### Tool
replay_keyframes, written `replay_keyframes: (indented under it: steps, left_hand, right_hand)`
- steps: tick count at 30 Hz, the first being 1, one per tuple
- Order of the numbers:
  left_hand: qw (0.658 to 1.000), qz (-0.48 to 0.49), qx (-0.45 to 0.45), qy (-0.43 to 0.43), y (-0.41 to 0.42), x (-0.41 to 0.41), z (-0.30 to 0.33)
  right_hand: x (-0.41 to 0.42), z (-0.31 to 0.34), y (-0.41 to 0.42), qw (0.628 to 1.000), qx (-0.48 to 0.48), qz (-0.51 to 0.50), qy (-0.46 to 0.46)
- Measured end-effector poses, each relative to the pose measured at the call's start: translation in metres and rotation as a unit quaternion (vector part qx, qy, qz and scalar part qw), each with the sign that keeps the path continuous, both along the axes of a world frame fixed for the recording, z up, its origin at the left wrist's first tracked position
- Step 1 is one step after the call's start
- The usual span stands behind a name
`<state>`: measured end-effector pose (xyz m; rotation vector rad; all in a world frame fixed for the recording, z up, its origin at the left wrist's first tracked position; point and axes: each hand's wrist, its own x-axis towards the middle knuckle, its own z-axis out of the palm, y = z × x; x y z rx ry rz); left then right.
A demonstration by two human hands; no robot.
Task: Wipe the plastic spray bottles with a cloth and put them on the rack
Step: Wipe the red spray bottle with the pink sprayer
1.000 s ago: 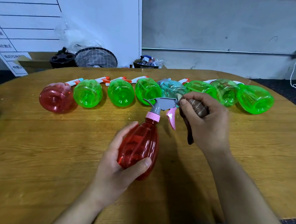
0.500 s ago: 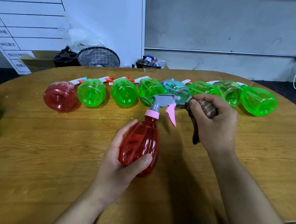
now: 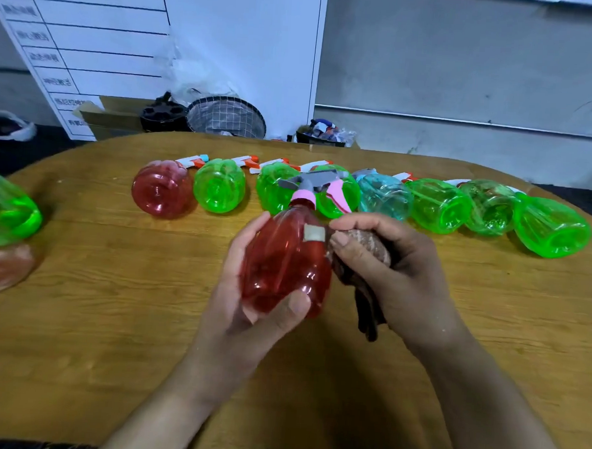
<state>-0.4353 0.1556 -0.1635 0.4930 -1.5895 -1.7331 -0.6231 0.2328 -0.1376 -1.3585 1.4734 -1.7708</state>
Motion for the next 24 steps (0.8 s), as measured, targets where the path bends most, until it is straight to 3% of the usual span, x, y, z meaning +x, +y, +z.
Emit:
replay_keyframes:
  steps: [6, 11, 15, 19, 24]
  left_hand:
    - [0.998, -0.024, -0.062, -0.011, -0.003, 0.006, 0.001]
    - [0.995, -0.002, -0.092, -0.037, -0.003, 0.003, -0.005]
    - [0.979, 0.093, -0.168, -0.065, -0.008, 0.002, -0.005]
    - [0.965, 0.156, -0.201, -0.062, -0.012, 0.002, -0.005]
    - [0.954, 0.182, -0.229, -0.063, -0.012, 0.002, -0.008]
  right_hand:
    - [0.013, 0.001, -0.005, 0.99, -0.005, -0.091, -0.11]
    - [0.019, 0.0, -0.005, 0.99, -0.019, -0.075, -0.114]
    - [0.024, 0.006, -0.003, 0.991, -0.061, -0.109, -0.042]
    - [0.027, 0.01, 0.007, 0.97, -0.124, -0.174, 0.117]
    - [0.029, 0.01, 0.007, 0.945, -0.1, -0.206, 0.233]
